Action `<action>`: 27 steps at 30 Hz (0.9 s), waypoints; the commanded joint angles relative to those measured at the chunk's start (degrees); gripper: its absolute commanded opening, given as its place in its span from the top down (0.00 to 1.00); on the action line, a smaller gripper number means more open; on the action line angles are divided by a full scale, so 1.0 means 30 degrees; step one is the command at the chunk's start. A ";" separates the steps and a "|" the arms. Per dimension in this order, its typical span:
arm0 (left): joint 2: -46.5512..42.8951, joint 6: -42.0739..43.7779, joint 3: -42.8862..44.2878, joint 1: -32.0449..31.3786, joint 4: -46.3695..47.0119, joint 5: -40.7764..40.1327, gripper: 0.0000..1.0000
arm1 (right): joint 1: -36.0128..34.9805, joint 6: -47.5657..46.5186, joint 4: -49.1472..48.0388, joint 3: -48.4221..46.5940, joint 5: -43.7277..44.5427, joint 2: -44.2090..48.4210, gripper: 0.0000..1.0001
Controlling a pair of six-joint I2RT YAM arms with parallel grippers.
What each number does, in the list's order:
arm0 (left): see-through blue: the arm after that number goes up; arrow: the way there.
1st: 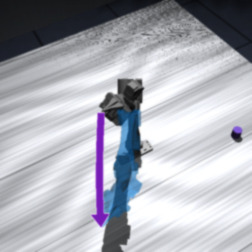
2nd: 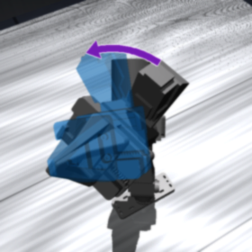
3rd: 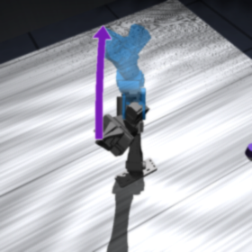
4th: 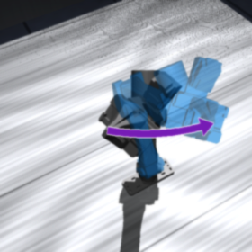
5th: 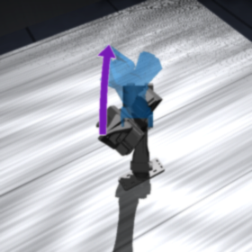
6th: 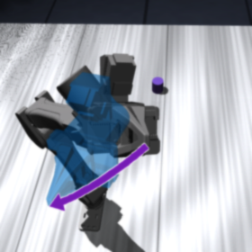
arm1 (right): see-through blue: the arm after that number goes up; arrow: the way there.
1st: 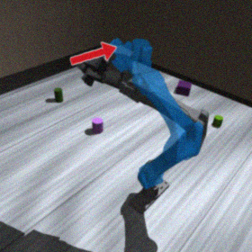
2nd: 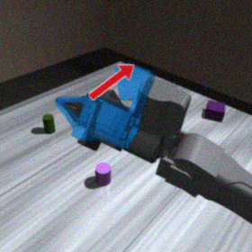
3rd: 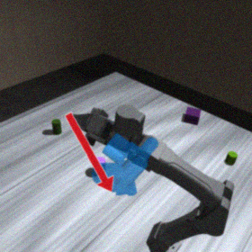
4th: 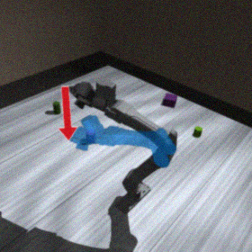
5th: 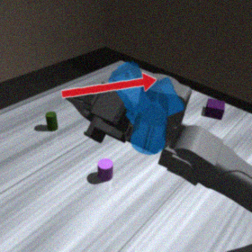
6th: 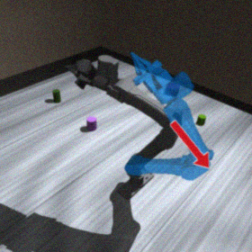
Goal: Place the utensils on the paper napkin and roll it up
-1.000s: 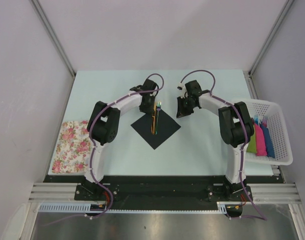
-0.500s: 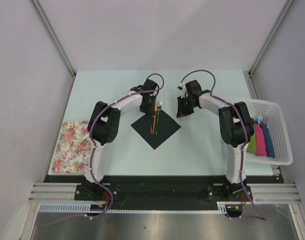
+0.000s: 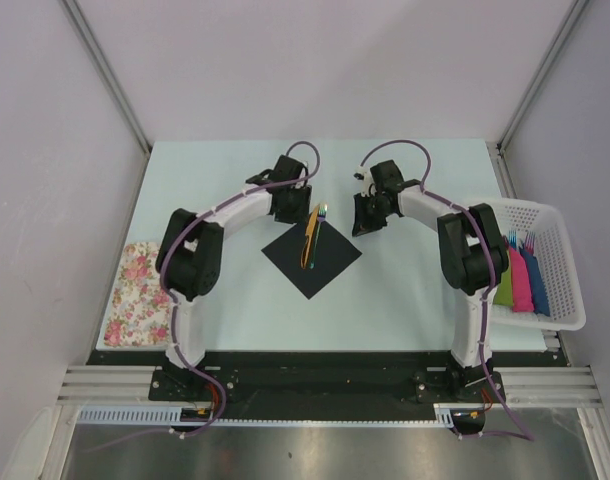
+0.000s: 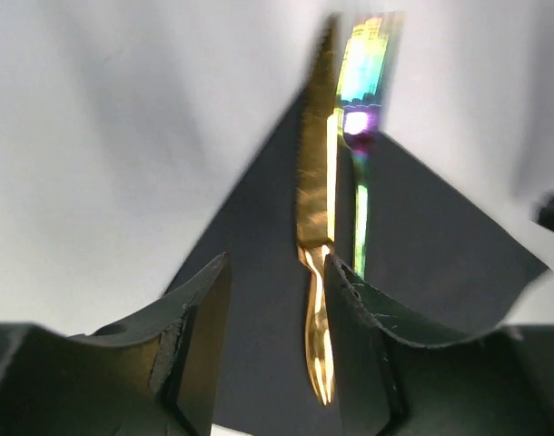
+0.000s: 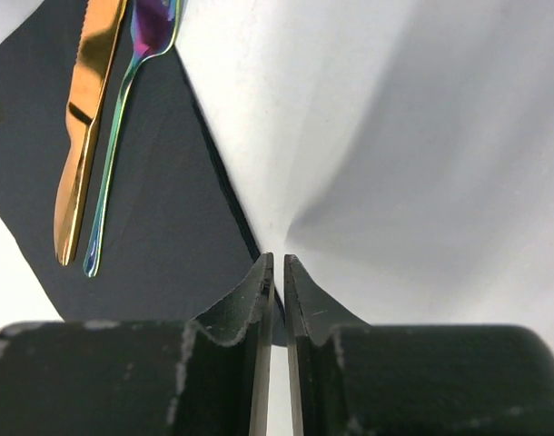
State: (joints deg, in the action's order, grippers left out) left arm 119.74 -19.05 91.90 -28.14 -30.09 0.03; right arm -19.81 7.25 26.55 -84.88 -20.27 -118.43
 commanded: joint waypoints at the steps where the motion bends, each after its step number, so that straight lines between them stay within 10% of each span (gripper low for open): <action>1: -0.4313 0.2739 -0.1944 0.0005 0.1823 0.2182 0.49 | 0.0042 -0.0452 0.0351 -0.0535 -0.0887 0.1712 0.86; 11: -1.0969 1.3640 -1.1059 0.0123 0.5369 0.8809 0.55 | -0.0075 0.0541 0.0147 0.0050 -0.4403 0.2885 0.85; 27: -0.3854 0.3480 -0.6026 -0.0024 0.2266 0.2889 0.75 | -0.1189 0.1540 -0.0528 0.0638 -0.3468 0.0865 0.94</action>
State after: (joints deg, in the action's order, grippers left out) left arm 105.84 -1.87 69.34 -28.10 -22.13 11.44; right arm -23.35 11.11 26.13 -82.50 -32.10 -113.97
